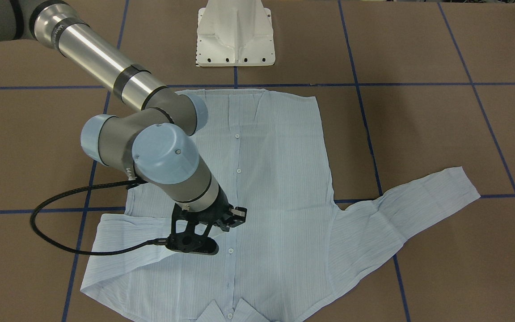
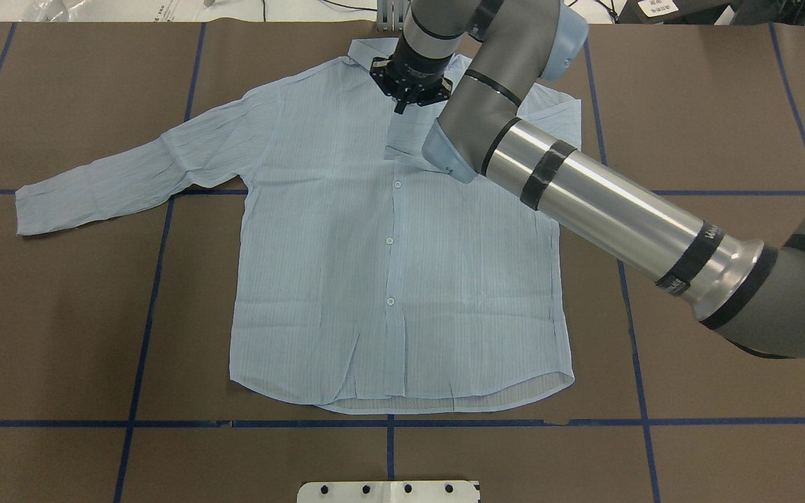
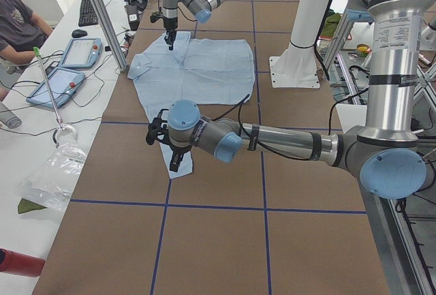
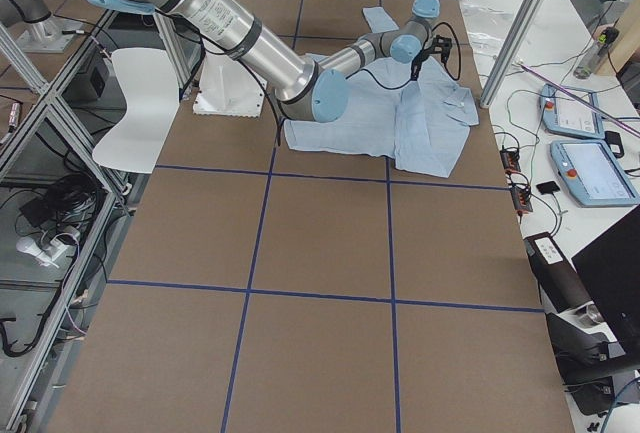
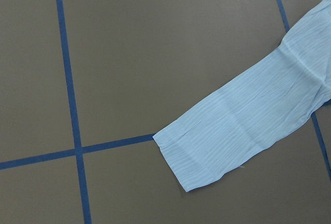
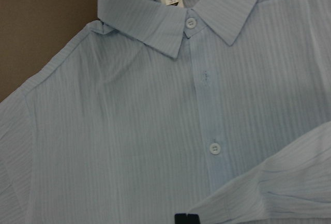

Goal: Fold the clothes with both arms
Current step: 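Grasp the sleeve cuff with the right gripper and carry it across the shirt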

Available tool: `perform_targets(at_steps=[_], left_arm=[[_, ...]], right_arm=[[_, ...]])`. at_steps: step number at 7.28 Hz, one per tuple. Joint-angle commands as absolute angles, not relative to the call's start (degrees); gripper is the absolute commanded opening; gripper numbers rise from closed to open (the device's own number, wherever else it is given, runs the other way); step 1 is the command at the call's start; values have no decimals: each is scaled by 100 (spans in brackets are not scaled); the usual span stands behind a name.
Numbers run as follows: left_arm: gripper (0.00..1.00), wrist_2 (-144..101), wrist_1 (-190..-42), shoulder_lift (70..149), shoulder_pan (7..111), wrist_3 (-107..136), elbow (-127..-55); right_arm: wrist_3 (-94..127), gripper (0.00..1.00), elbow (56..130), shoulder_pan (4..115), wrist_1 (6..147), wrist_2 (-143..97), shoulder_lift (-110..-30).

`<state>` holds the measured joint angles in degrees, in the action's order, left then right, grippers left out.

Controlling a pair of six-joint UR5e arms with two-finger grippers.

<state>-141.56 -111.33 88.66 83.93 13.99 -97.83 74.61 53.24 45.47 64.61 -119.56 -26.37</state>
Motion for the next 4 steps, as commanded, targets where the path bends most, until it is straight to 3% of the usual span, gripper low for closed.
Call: perform_targets(at_steps=[1, 4], left_arm=[[100, -14142, -11136, 8763, 8394, 1433, -9905], [100, -14142, -11127, 8754, 8385, 1433, -9914]], right_arm=[[7901, 0, 4810, 4211, 6012, -11532, -2103], [8137, 0, 4379, 4026, 5959, -11127, -1689]])
